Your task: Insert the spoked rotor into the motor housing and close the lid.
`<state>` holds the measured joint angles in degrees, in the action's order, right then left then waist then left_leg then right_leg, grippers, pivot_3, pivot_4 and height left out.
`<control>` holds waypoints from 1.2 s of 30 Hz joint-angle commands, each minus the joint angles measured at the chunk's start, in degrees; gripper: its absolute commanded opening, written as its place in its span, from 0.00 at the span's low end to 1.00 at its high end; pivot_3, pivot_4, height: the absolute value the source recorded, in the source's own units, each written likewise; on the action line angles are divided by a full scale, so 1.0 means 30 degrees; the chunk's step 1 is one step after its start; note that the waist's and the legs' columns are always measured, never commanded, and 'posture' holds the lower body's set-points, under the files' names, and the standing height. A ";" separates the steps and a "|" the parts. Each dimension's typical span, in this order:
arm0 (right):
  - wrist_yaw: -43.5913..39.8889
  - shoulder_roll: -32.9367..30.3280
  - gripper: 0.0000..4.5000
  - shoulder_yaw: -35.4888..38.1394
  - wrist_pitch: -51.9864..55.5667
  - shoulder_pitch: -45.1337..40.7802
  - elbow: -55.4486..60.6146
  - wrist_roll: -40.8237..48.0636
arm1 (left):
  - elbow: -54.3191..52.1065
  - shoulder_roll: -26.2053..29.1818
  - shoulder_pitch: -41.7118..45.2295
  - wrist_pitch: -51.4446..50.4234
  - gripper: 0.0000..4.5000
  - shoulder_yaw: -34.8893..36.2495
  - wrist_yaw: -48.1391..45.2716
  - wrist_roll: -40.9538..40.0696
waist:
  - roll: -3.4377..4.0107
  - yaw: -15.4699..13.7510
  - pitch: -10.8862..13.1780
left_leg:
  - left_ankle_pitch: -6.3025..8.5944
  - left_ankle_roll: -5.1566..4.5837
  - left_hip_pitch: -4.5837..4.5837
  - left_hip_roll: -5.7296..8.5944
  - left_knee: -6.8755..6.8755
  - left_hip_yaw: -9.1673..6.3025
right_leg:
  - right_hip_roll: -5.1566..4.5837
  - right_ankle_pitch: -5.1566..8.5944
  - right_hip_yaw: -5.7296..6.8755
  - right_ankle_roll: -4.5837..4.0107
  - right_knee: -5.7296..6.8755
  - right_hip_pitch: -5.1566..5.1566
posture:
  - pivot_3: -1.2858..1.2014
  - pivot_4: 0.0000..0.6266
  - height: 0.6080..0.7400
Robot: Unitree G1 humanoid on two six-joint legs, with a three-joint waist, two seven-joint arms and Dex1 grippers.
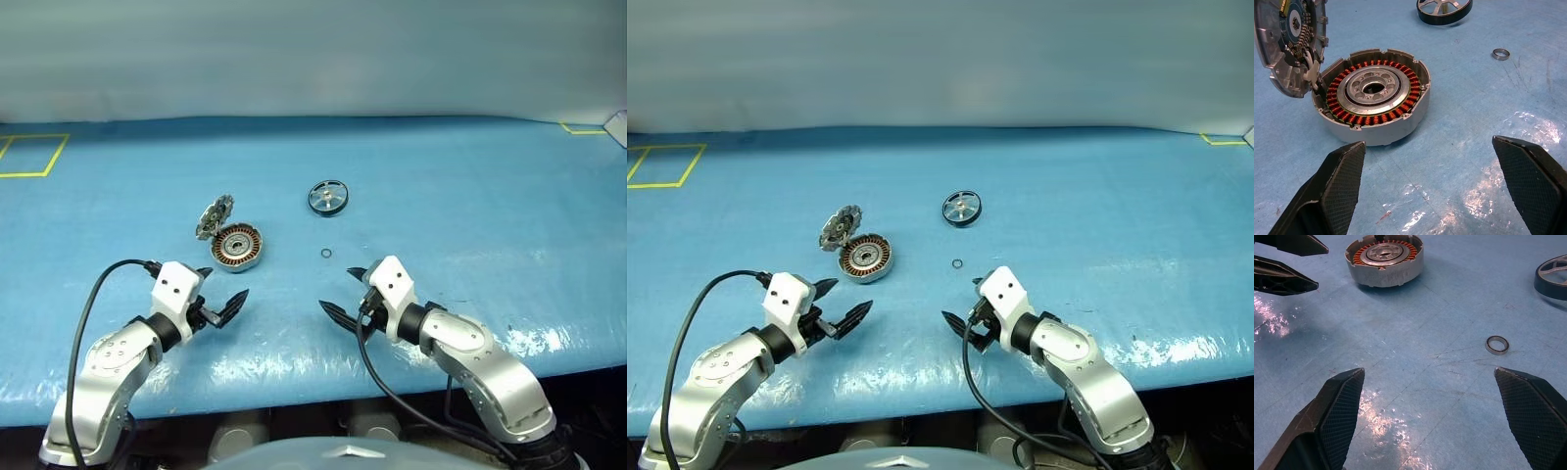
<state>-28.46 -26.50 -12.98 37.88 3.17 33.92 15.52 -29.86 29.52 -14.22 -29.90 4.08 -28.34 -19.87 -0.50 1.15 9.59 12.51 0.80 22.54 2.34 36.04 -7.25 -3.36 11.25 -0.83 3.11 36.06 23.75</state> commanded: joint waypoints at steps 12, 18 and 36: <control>-0.0320 -0.0113 1.00 -0.0260 -0.0948 -0.0632 0.0341 -0.0391 | -0.0956 0.0093 0.0220 0.0507 1.00 0.0318 -0.0140 0.0254 | 0.0000 0.0003 0.0000 | 0.0000 0.0000 0.0000 0.0000 0.0000 0.0000 | 0.0001 0.0000 0.0001 0.0000 0.0000 0.0000 | 0.52 0.24 1.00; -0.0480 -0.0125 1.00 -0.0491 -0.1060 -0.0789 0.0192 -0.0573 | -0.1096 0.0131 0.0002 0.0608 1.00 0.0402 -0.0076 0.0341 | 0.0000 0.0000 0.0000 | 0.0000 0.0000 0.0000 0.0001 0.0000 -0.0001 | 0.0001 0.0000 0.0002 0.0000 0.0000 0.0000 | 0.52 0.24 1.00; -0.1100 -0.0578 1.00 -0.0960 -0.1145 -0.1257 0.0084 -0.1078 | -0.1087 -0.0109 -0.0385 0.0769 1.00 0.0315 0.0212 0.0378 | 0.0000 0.0010 0.0000 | 0.0000 0.0000 0.0000 0.0002 0.0001 0.0000 | 0.0002 -0.0001 0.0002 0.0000 0.0001 0.0000 | 0.52 0.24 1.00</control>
<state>-31.12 -27.85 -15.81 35.49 0.26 33.36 12.44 -30.78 29.35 -15.17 -29.18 4.08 -27.73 -19.03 -0.50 1.18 9.59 12.51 0.80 22.53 2.35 36.04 -7.25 -3.36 11.25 -0.83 3.11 36.06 23.75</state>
